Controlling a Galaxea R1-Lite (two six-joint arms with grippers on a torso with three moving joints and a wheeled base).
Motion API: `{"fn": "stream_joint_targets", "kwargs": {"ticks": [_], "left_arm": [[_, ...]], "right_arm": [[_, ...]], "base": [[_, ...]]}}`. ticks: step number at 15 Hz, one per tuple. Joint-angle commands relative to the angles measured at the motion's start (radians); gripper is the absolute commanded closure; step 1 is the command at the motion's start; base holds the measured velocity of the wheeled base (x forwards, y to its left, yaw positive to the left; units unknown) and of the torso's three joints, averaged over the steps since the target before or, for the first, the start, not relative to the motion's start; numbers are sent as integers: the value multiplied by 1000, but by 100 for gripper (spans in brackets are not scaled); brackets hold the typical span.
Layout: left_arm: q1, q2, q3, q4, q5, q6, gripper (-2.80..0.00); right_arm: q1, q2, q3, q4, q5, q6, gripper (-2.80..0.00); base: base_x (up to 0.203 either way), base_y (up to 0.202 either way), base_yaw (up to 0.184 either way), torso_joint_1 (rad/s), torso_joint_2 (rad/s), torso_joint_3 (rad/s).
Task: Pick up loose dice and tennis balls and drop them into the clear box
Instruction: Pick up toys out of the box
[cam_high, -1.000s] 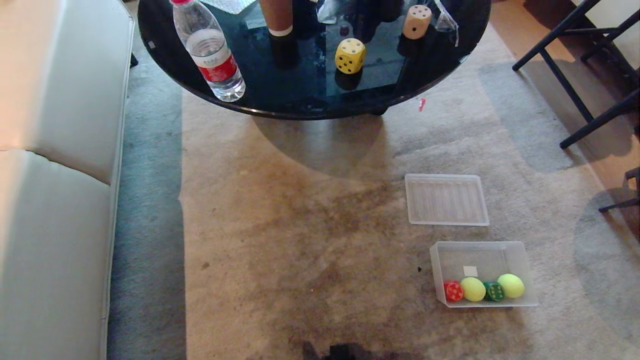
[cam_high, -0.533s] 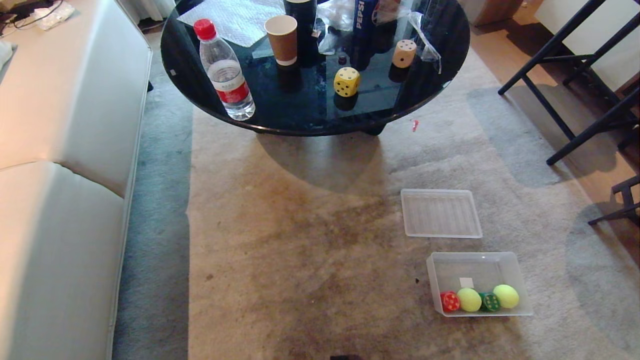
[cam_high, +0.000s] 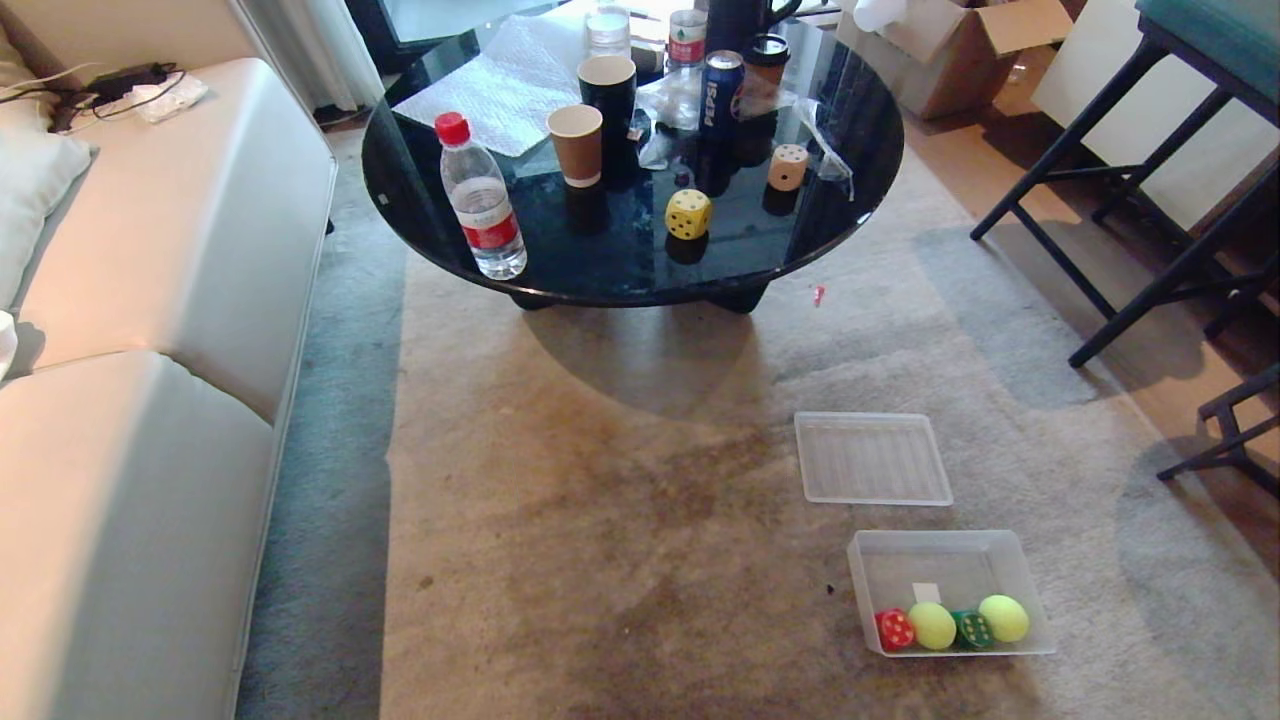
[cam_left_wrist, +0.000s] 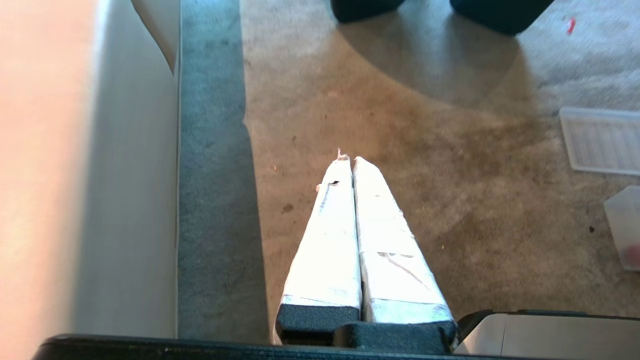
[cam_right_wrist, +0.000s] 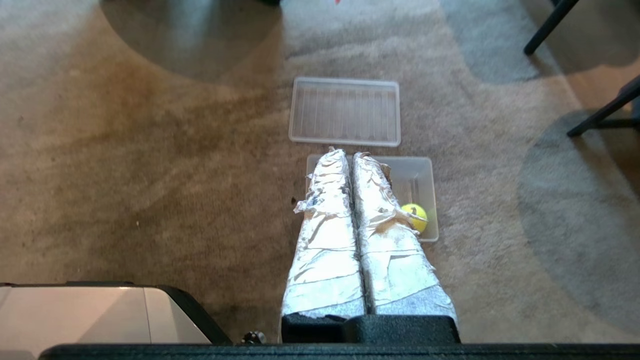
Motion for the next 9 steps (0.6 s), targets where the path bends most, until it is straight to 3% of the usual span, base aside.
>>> {"fn": "stream_joint_targets", "kwargs": {"ticks": [1, 9], "left_arm": [[0, 0, 0, 0, 0, -1, 0], [0, 0, 0, 3, 3, 4, 0]], "right_arm": [[0, 2, 0, 0, 0, -1, 0], [0, 0, 0, 0, 0, -1, 0]], "base": [[0, 0, 0, -2, 8, 206], [0, 0, 0, 4, 3, 182]]}}
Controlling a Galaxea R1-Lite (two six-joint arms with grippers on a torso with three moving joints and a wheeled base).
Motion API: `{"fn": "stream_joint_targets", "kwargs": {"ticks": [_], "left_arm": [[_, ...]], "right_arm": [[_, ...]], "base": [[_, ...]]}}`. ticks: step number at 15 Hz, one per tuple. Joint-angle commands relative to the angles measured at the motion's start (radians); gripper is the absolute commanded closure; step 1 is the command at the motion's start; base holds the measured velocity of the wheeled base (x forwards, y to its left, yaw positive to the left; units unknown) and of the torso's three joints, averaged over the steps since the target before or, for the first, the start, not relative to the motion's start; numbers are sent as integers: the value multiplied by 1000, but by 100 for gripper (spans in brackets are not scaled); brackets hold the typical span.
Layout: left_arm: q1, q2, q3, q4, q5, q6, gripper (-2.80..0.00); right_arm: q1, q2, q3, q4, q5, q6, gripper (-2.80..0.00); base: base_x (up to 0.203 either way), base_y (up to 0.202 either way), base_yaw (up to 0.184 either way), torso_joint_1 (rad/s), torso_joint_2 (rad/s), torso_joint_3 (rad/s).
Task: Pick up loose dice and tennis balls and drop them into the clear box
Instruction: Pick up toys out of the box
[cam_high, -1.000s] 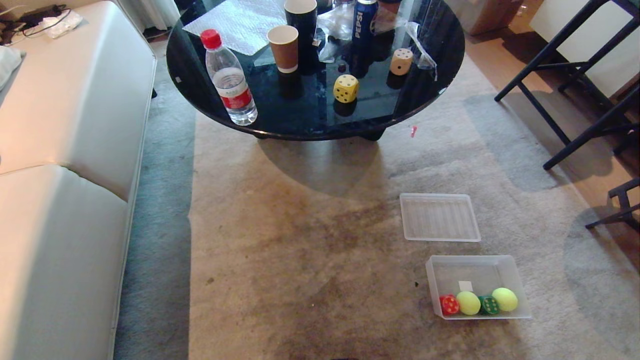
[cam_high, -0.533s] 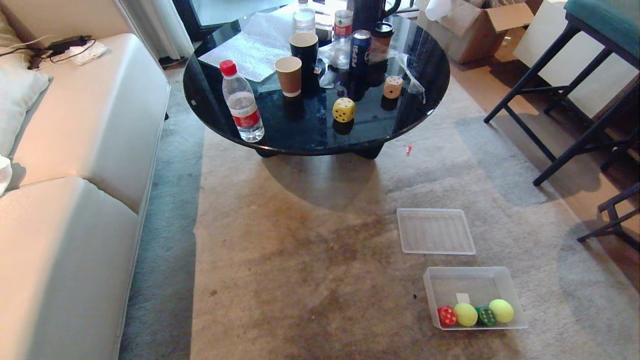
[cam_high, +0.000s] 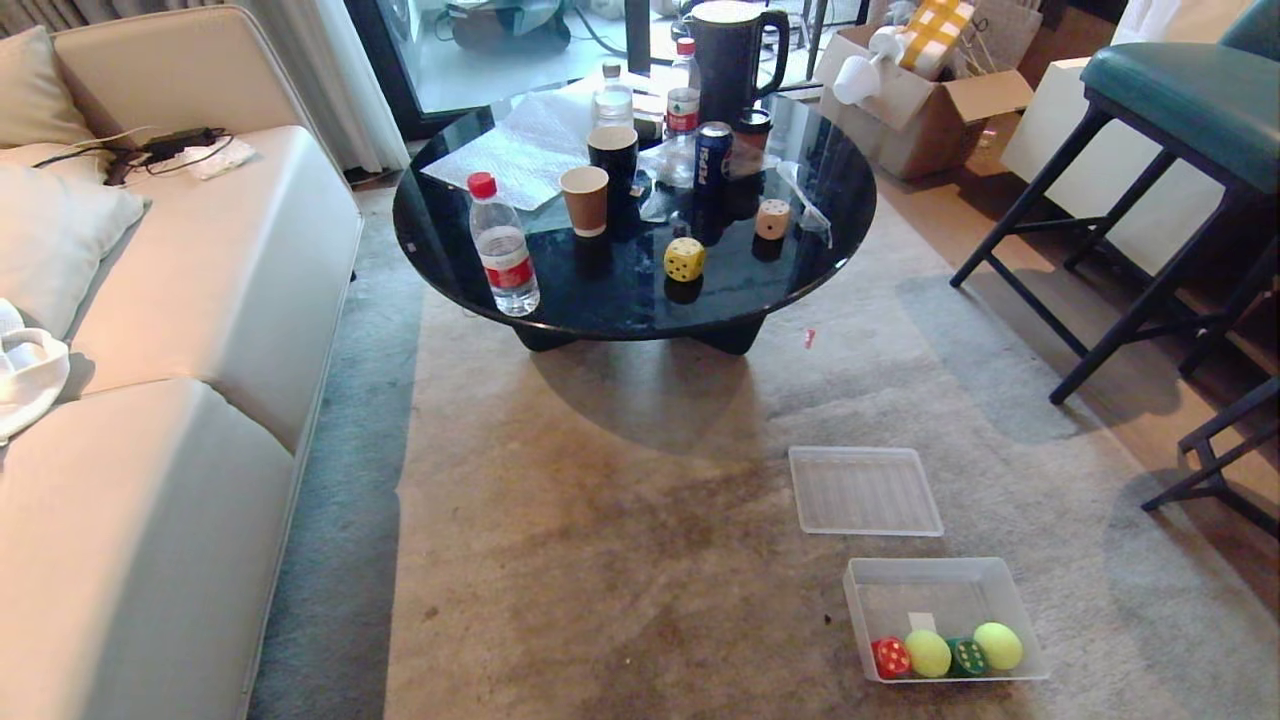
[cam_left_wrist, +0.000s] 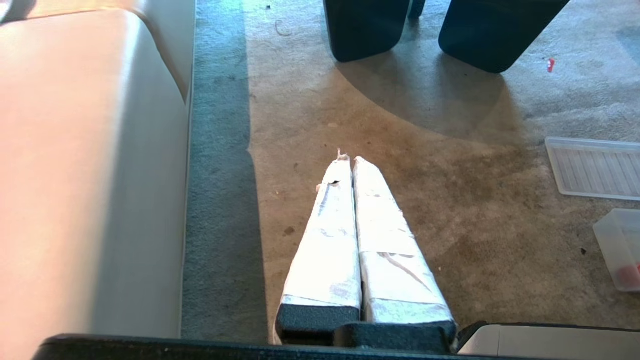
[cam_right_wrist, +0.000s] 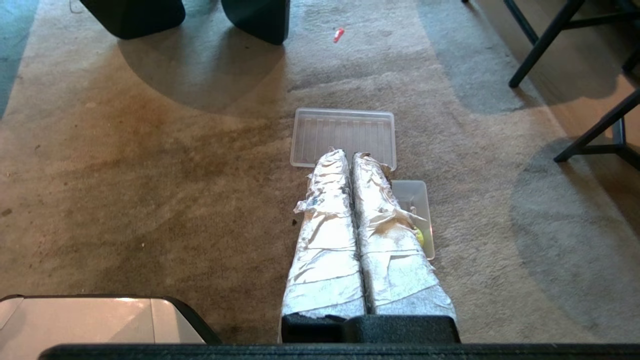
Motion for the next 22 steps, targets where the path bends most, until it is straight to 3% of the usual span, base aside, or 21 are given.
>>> {"fn": "stream_joint_targets", "kwargs": {"ticks": [1, 8, 22], "left_arm": [[0, 0, 0, 1, 0, 0, 0], [0, 0, 0, 3, 0, 0, 0], [0, 0, 0, 1, 0, -5, 0]], "right_arm": [[0, 0, 0, 0, -1, -1, 0], [0, 0, 1, -1, 1, -1, 0], [0, 0, 1, -1, -1, -1, 0]], "base": [[0, 0, 0, 5, 0, 53], [10, 0, -1, 0, 1, 5], [181, 0, 0, 1, 2, 2]]}}
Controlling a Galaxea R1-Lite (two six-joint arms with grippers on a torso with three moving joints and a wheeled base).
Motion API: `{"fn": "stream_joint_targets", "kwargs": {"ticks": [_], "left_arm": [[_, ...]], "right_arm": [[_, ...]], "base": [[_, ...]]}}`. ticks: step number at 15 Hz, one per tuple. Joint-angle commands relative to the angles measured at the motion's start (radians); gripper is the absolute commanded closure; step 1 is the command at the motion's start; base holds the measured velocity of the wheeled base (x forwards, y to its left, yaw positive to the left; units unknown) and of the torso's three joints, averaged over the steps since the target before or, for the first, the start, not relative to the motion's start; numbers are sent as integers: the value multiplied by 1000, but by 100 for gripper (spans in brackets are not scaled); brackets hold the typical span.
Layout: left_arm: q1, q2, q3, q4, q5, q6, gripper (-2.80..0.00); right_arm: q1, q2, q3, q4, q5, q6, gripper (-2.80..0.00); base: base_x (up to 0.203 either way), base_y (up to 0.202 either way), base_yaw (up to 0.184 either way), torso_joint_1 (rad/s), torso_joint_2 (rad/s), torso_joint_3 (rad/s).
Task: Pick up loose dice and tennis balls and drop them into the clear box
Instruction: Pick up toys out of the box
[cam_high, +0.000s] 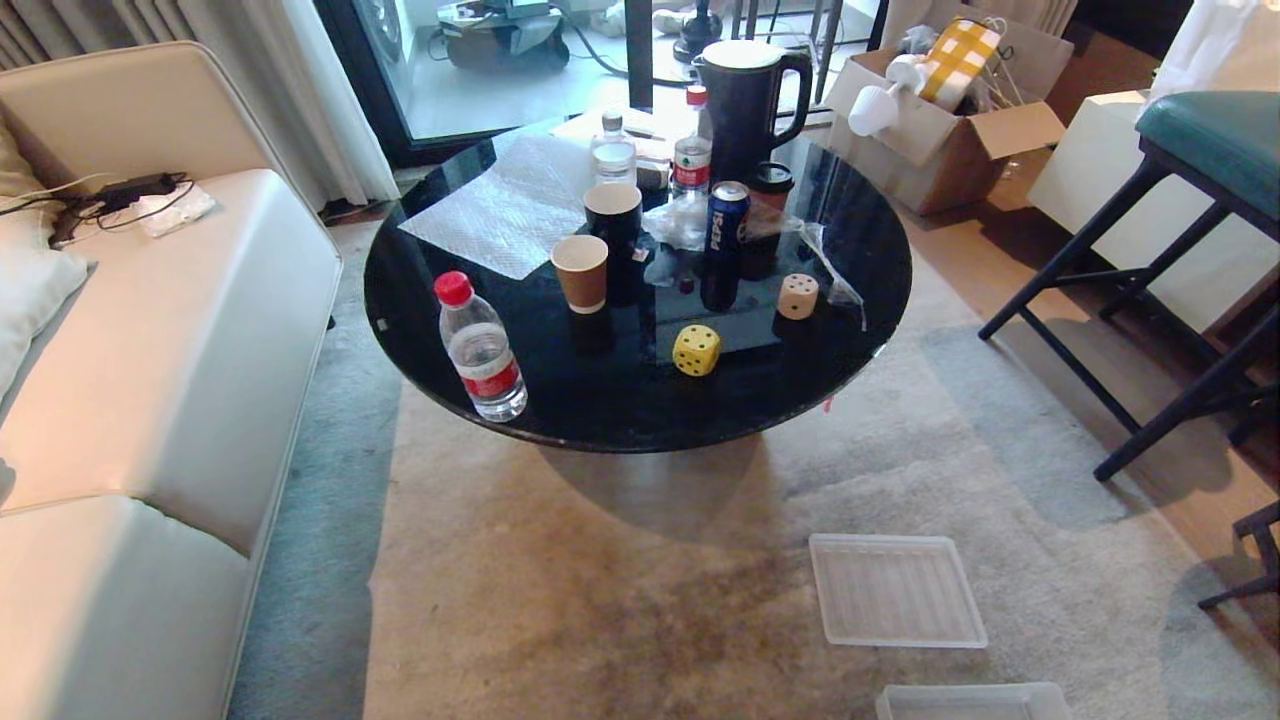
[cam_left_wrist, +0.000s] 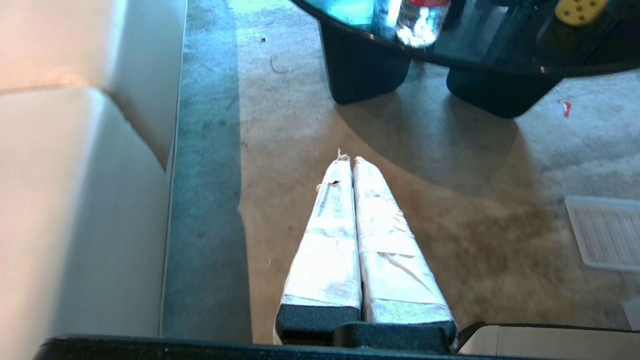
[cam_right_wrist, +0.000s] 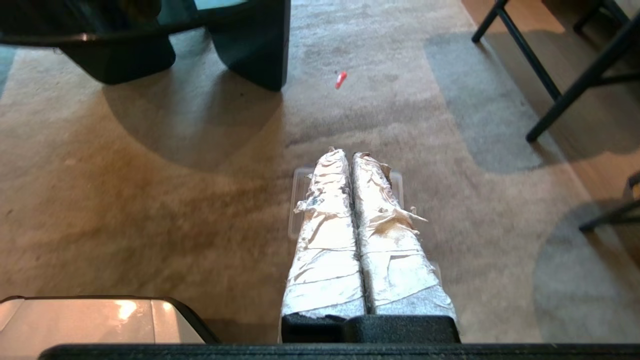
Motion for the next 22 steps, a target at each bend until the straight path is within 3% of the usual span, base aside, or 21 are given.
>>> {"fn": "stream_joint_targets", "kwargs": {"ticks": [1, 15, 22], "left_arm": [[0, 0, 0, 0, 0, -1, 0], [0, 0, 0, 0, 0, 1, 0], [0, 0, 0, 0, 0, 1, 0]], "right_arm": [[0, 0, 0, 0, 0, -1, 0], [0, 0, 0, 0, 0, -1, 0], [0, 0, 0, 0, 0, -1, 0]], "base": [[181, 0, -5, 1, 2, 3], [182, 0, -1, 2, 3, 2], [15, 0, 1, 0, 0, 0]]}}
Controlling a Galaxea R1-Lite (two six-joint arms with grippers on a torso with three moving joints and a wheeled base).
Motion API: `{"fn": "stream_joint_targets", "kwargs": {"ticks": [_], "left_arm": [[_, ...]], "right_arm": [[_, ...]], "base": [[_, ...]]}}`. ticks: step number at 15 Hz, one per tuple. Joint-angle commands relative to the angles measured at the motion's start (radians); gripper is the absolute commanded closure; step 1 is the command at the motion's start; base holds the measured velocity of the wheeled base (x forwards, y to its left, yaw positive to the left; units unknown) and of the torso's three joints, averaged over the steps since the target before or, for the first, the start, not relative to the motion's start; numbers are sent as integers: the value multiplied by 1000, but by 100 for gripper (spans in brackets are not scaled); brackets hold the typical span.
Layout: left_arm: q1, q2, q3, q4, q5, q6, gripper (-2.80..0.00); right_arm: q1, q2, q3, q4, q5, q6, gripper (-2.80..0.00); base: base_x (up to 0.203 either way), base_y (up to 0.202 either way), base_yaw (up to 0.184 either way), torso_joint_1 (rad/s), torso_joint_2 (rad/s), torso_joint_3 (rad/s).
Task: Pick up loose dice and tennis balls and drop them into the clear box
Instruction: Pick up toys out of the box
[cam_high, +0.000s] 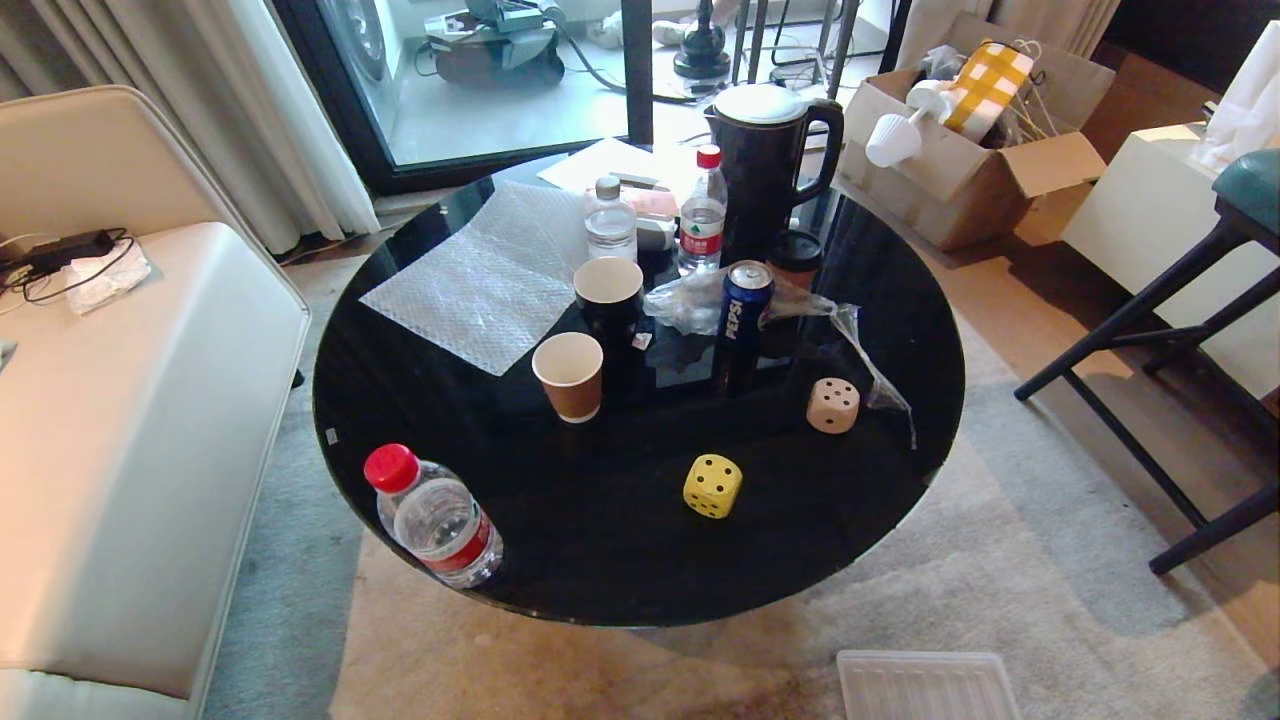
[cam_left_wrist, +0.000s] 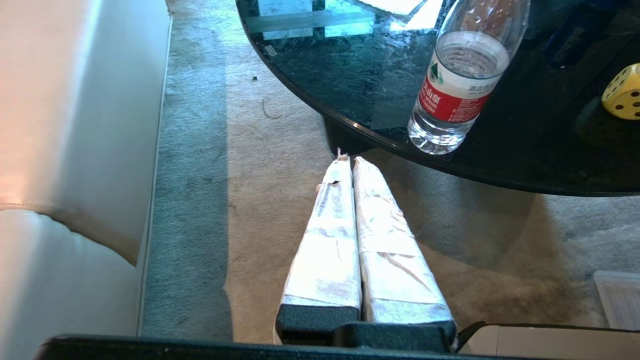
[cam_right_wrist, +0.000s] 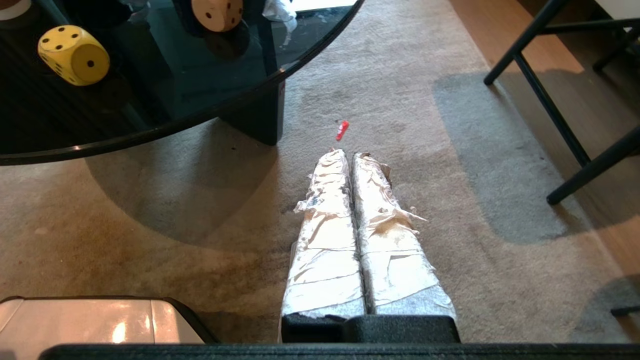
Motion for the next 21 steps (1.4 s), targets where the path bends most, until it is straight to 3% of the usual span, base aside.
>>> {"fn": "stream_joint_targets", "kwargs": {"ticks": [1, 4, 10, 12, 18, 21], "left_arm": [[0, 0, 0, 0, 1, -1, 0], [0, 0, 0, 0, 1, -1, 0], [0, 0, 0, 0, 1, -1, 0], [0, 0, 0, 0, 1, -1, 0], [0, 0, 0, 0, 1, -1, 0], [0, 0, 0, 0, 1, -2, 0]], "right_arm": [[0, 0, 0, 0, 0, -1, 0], [0, 5, -12, 12, 0, -3, 0], [0, 295, -441, 295, 99, 96, 0], [0, 370, -508, 354, 134, 124, 0], [0, 1069, -670, 4, 181, 171, 0], [-1, 1277, -770, -131, 234, 185, 0]], "base": [[0, 0, 0, 0, 0, 0], [0, 0, 0, 0, 0, 0], [0, 0, 0, 0, 0, 0], [0, 0, 0, 0, 0, 0], [0, 0, 0, 0, 0, 0], [0, 0, 0, 0, 0, 0]]}}
